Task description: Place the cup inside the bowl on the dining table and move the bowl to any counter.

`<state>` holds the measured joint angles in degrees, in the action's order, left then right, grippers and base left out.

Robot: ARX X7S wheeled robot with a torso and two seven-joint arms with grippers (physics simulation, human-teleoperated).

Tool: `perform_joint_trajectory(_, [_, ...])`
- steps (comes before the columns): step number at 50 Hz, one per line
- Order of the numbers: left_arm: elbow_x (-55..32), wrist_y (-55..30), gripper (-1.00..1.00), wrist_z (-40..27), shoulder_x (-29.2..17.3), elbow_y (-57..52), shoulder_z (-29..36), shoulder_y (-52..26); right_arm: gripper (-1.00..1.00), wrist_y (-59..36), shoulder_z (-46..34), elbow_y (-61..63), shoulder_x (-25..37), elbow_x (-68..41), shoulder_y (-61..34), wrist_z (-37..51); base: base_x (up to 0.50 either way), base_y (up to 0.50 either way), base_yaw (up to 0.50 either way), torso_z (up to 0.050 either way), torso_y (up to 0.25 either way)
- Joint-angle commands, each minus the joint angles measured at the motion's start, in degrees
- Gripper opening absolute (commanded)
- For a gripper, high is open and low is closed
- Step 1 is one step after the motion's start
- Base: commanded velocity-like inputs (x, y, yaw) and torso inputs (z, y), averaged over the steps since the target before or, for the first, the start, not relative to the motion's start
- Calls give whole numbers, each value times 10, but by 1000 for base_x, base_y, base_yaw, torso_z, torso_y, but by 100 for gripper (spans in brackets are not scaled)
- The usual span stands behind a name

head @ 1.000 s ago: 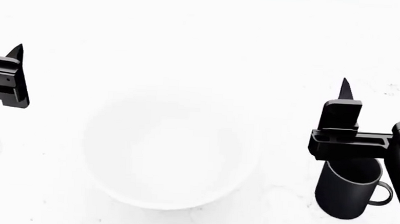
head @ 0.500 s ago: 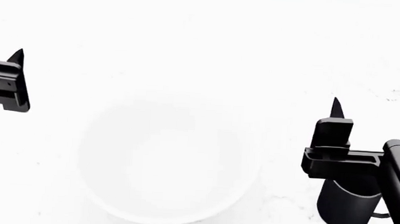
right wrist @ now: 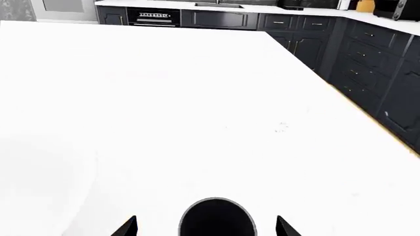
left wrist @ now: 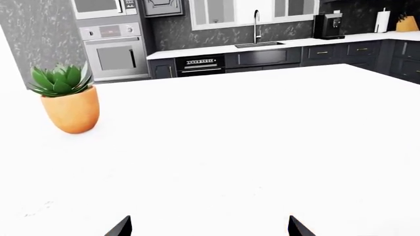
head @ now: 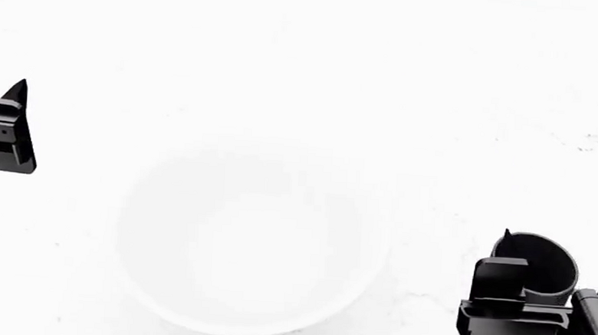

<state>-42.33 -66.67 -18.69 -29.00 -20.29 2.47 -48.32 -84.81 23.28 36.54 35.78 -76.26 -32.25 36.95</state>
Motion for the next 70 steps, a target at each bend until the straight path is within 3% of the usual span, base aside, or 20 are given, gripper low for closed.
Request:
perform_joint_trajectory(1, [-4, 0, 100, 0, -4, -2, -3, 4, 100, 27, -36, -19, 17, 37, 24, -23, 0, 0, 0, 0, 0])
perform_joint_trajectory(18, [-5, -4, 100, -17, 11, -4, 7, 1, 100, 97, -151, -94, 39, 150, -3, -97, 0, 0, 0, 0, 0])
perform_joint_trajectory(21, [-12, -3, 100, -5, -4, -5, -6, 8, 100, 110, -172, -114, 39, 168, -7, -111, 0, 0, 0, 0, 0])
perform_joint_trajectory(44, [-13, 3, 100, -10, -2, -2, -2, 13, 100, 123, -209, -160, 45, 189, -21, -131, 0, 0, 0, 0, 0])
perform_joint_trajectory(56, [-24, -24, 100, -15, -6, 4, 0, -34, 100, 120, -232, -190, 58, 193, -29, -154, 0, 0, 0, 0, 0])
perform_joint_trajectory(70, [-25, -16, 100, -33, -2, -10, -14, -1, 100, 169, -285, -262, 44, 244, -35, -193, 0, 0, 0, 0, 0])
